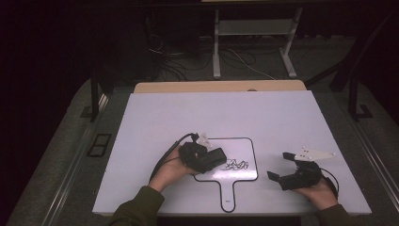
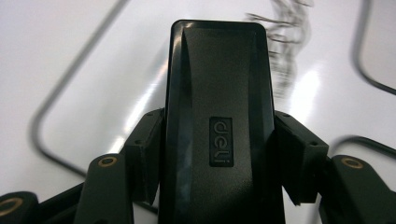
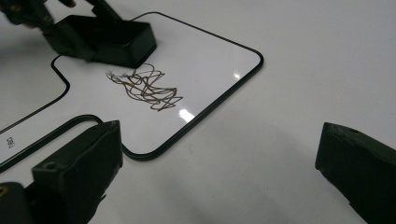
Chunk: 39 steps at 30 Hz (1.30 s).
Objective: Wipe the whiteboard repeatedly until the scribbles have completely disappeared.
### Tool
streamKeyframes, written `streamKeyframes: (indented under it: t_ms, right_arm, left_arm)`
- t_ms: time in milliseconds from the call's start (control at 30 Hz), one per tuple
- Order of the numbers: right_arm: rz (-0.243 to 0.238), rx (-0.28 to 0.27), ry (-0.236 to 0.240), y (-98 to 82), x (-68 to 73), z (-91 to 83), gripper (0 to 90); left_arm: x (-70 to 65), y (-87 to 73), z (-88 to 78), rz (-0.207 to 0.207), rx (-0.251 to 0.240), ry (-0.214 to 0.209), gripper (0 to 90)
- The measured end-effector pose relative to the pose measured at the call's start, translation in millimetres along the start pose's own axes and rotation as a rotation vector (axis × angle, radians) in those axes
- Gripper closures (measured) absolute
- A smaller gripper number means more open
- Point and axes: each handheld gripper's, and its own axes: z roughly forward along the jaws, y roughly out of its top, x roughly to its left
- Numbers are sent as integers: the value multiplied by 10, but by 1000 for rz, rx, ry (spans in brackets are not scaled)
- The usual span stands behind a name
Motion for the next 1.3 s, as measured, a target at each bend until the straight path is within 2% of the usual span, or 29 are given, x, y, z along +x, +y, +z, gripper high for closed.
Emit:
streamKeyframes:
  t_ms: [33, 100, 200, 233, 267, 300, 367, 400, 567, 600, 667, 700, 733, 833, 867, 933, 1000, 1100, 1133, 1167, 1233, 1267, 1300]
  right_arm:
    - [1, 0, -1, 0, 3, -1, 0]
    - [0, -1, -1, 0, 5, -3, 0]
    - [1, -3, -2, 0, 5, -5, 0]
    - [2, -3, -1, 0, 5, -5, 0]
    - [2, -2, -1, 0, 5, -5, 0]
    - [-1, -2, -2, -2, 5, -5, 0]
    - [0, 0, -2, -1, 1, -3, 0]
    - [-1, 0, -3, -1, -2, -1, 0]
    - [1, -1, -2, -1, -8, 4, 0]
    - [1, -1, -2, -1, -6, 3, 0]
    - [0, -1, -1, -1, -2, -1, 0]
    - [0, -2, -1, 0, -1, -2, 0]
    - [0, -2, -1, 0, -1, -2, 0]
    - [3, -2, 0, -1, -1, -4, 0]
    - [4, -2, 1, -1, 0, -5, 0]
    - [1, -2, 0, -1, -2, -4, 0]
    - [1, -2, -1, -1, -3, -3, 0]
    - [3, -1, -2, -2, -6, -3, 0]
    - [5, -1, -3, -2, -11, -3, 0]
    - [5, -1, -3, -2, -11, -3, 0]
    - [6, -1, -4, -3, -17, -2, 0]
    - [6, -2, -3, -4, -19, -3, 0]
    - [6, -2, -3, -5, -20, -4, 0]
  left_arm:
    - [0, 0, 0, 0, 0, 0, 392]
    - [-153, -17, -12, 30, 10, -33, 392]
    - [-152, -13, -8, 30, 9, -37, 392]
    - [-70, -1, 2, 15, 3, -25, 392]
    - [-70, -1, 2, 15, 3, -25, 392]
    - [-7, 10, 5, 8, 5, -14, 392]
    - [153, 45, 39, -47, -17, 16, 392]
    - [197, 52, 47, -58, -23, 22, 392]
    - [276, 50, 52, -77, -33, 28, 391]
    - [254, 52, 54, -75, -34, 34, 391]
    - [178, 65, 51, -56, -17, 18, 392]
    - [66, 74, 52, -19, -1, -5, 391]
    - [66, 74, 52, -19, -1, -5, 392]
    - [-135, 107, 70, 39, 17, -31, 391]
    - [-137, 118, 78, 38, 16, -33, 391]
    - [-109, 130, 86, 39, 16, -39, 391]
    - [-36, 156, 112, 16, 3, -31, 391]
    - [109, 212, 149, -15, -2, -10, 391]
    - [205, 248, 175, -35, -8, 5, 391]
    - [205, 248, 175, -35, -8, 5, 391]
    - [254, 273, 199, -65, -22, 9, 391]
    - [271, 281, 197, -48, -9, 10, 391]
    - [251, 284, 200, -49, -12, 16, 391]
